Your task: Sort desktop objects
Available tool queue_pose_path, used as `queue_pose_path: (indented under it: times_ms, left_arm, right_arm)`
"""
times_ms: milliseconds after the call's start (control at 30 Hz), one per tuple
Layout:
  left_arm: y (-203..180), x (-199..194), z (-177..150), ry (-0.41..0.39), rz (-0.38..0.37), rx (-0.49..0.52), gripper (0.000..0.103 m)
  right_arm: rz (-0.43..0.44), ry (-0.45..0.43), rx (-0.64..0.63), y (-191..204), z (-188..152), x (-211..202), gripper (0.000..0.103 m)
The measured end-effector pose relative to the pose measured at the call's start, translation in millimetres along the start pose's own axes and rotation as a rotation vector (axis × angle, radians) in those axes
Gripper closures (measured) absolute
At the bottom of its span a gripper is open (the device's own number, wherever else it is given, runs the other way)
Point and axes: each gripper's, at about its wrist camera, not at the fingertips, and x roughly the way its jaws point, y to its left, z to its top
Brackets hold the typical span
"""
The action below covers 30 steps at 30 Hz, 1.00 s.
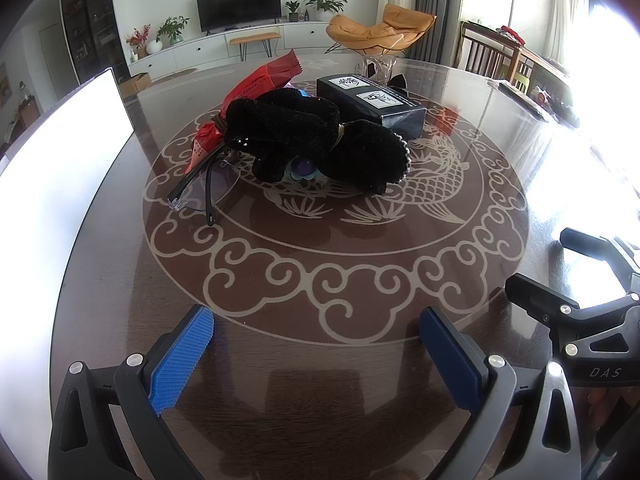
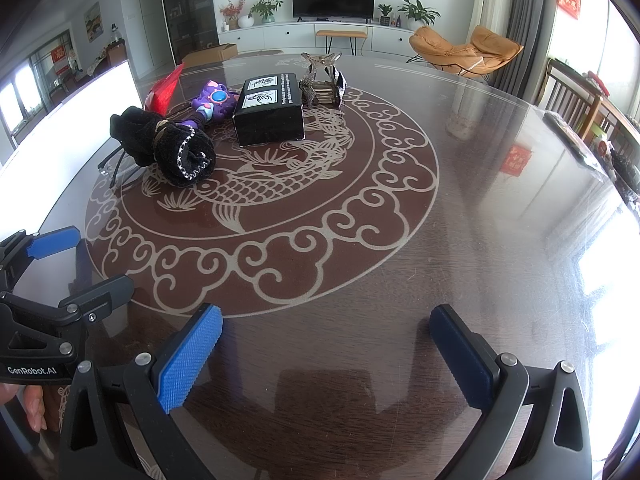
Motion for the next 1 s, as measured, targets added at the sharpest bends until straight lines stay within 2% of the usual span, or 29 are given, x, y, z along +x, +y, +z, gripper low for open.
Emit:
queue_pose_path:
  times_ms: [1000]
  left_arm:
    - [6.3,0.2,1.0,-0.002,0.004,-0.005,0.0]
  right_arm:
    - [0.0,0.0,0.0,-0.6,-0.1,-0.3,0.0]
